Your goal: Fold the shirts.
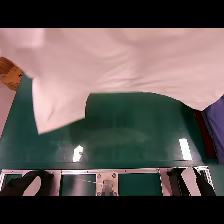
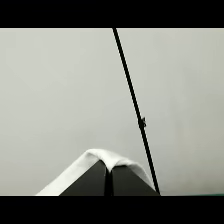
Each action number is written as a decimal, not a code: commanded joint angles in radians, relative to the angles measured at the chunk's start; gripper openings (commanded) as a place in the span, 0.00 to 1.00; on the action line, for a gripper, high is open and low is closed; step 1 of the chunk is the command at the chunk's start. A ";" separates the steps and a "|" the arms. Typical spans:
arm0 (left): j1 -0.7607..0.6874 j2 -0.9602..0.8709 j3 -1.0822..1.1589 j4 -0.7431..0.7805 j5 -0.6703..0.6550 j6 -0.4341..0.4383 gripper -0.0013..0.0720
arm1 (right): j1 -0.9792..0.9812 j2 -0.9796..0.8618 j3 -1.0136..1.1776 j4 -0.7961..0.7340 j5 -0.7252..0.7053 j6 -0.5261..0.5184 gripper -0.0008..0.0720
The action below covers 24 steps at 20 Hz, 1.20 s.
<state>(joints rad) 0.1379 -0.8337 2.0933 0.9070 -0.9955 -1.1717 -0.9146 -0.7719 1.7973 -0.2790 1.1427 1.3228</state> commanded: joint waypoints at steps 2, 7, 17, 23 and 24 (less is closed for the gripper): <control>0.000 0.041 -0.038 0.092 -0.035 -0.032 0.05 | -0.016 0.013 0.018 -0.021 -0.006 0.013 0.03; 0.000 -0.026 -0.332 0.076 -0.040 -0.032 0.05 | 0.095 0.010 -0.318 -0.030 0.002 -0.078 0.03; -0.036 -0.620 -0.589 -0.135 0.042 0.105 0.05 | 0.527 -0.480 -0.802 -0.128 -0.386 -0.313 0.03; -0.081 -0.871 -0.583 -0.252 0.355 0.108 0.05 | 0.544 -0.998 -0.409 -0.055 -0.311 -0.282 0.03; -0.081 -0.879 -0.583 -0.270 0.408 0.108 0.05 | 0.544 -1.054 -0.331 -0.053 -0.299 -0.254 0.03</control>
<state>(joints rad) 0.0666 -1.6321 1.5120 0.7124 -0.7570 -1.0737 -0.3824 -1.6314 1.2919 -0.3595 0.8089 1.0321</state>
